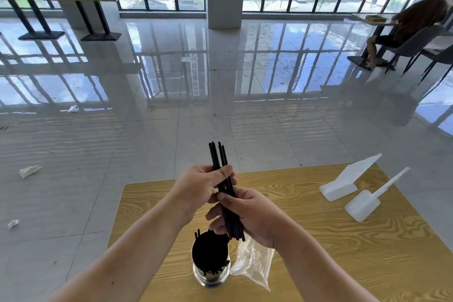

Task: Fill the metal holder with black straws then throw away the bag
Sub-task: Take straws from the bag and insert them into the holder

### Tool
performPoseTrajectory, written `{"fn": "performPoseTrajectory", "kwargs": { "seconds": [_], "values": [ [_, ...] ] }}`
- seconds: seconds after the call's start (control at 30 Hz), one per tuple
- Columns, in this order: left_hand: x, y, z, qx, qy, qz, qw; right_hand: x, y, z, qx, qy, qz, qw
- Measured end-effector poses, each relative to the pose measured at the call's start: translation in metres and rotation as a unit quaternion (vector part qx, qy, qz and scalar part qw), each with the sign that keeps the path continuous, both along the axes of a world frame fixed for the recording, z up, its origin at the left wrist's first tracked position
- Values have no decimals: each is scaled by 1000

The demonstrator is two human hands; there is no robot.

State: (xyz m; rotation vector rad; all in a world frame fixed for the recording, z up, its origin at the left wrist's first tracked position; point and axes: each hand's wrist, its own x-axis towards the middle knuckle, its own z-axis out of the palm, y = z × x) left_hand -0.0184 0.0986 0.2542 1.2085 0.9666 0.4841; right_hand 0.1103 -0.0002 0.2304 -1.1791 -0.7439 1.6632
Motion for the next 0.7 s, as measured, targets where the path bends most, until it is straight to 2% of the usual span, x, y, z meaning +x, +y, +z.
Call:
{"fn": "performPoseTrajectory", "kwargs": {
  "seconds": [0.23, 0.37, 0.7],
  "values": [
    [-6, 3, -6, -42, -7, -74, 996, -8, -1, -6, 18, 121, 7, 992],
    [-9, 6, -11, -69, -46, -104, 991, -8, -2, -6, 12, 128, -4, 992],
    [-8, 6, -21, -24, -20, -119, 992, -6, -5, -8, 8, 126, -10, 992]
  ]
}}
